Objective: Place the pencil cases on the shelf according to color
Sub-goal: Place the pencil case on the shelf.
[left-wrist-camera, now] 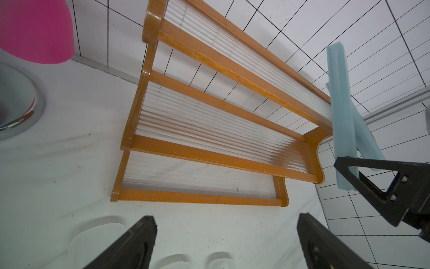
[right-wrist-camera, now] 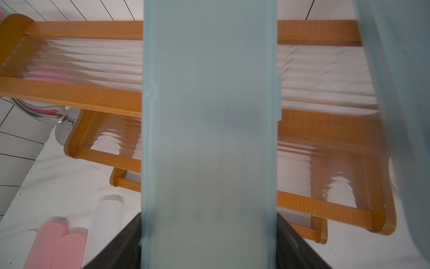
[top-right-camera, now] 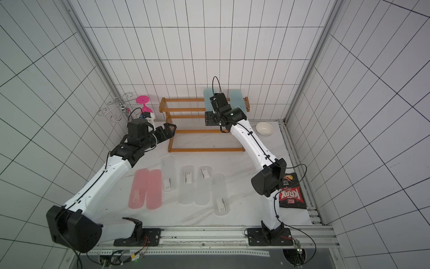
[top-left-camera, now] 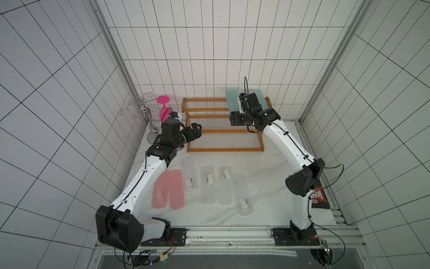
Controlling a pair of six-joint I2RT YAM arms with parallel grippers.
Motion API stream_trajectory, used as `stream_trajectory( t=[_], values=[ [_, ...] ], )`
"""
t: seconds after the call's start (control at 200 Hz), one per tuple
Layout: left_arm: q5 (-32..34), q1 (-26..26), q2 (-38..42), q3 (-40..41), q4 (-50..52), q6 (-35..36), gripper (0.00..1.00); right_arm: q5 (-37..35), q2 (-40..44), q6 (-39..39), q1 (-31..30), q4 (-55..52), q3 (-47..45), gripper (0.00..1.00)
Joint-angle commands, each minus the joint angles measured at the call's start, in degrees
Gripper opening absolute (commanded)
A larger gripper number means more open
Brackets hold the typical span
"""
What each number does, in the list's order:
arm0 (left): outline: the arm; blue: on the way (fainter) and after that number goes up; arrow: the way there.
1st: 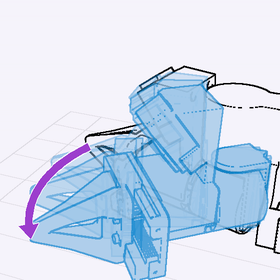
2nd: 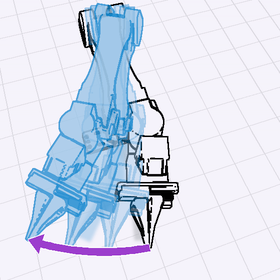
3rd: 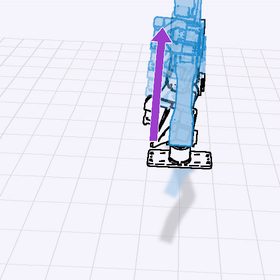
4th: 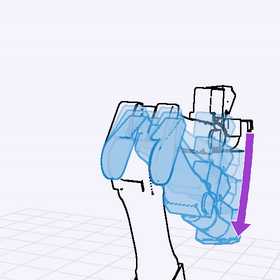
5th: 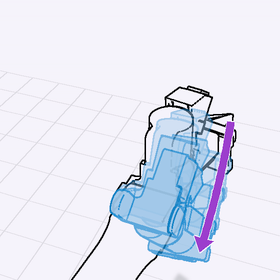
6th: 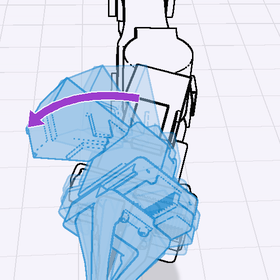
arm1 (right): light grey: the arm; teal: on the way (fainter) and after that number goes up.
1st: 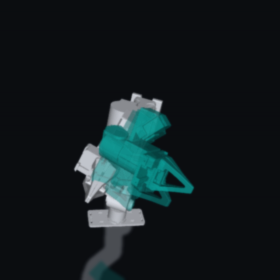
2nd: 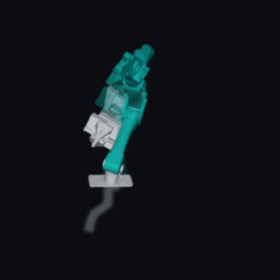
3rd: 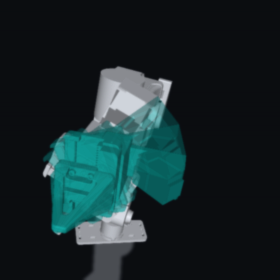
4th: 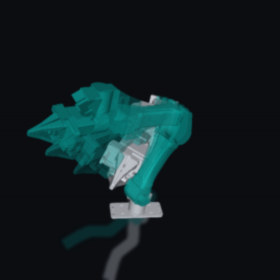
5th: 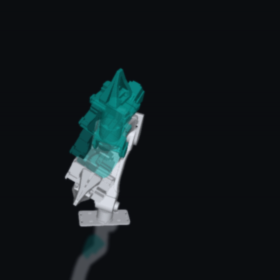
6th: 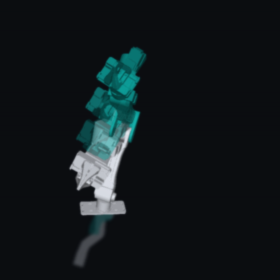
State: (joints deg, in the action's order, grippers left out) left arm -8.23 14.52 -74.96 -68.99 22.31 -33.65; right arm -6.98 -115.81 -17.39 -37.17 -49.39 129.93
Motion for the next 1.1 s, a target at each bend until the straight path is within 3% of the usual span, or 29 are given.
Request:
stream_trajectory(
  t=[0.0,0.17,0.32,0.495,0.755,1.095],
  values=[
    [-1.77,-0.20,-0.69,0.70,-2.53,-0.63,0.98,-2.48,-0.36,-0.27,0.67,1.92,4.51,0.44],
    [-2.05,-0.20,-0.90,0.69,-2.18,-0.61,0.98,-3.45,-1.41,-1.15,0.86,1.57,6.62,0.52],
    [-2.16,-0.20,-0.34,0.66,-2.05,-0.76,0.99,-3.90,-2.55,-1.81,1.20,1.36,7.73,0.66],
    [-3.18,-0.20,1.52,0.30,-2.07,-1.10,0.99,-2.00,-3.37,-3.21,1.81,1.65,8.24,0.67],
    [-4.64,-0.20,3.06,-0.44,-1.65,-1.63,0.99,2.62,-2.09,-4.58,2.36,4.78,6.27,0.78],
    [-5.59,-0.22,4.15,-0.27,-1.84,-2.74,0.99,3.20,-1.05,-5.63,2.84,5.96,6.39,0.93]
  ],
)
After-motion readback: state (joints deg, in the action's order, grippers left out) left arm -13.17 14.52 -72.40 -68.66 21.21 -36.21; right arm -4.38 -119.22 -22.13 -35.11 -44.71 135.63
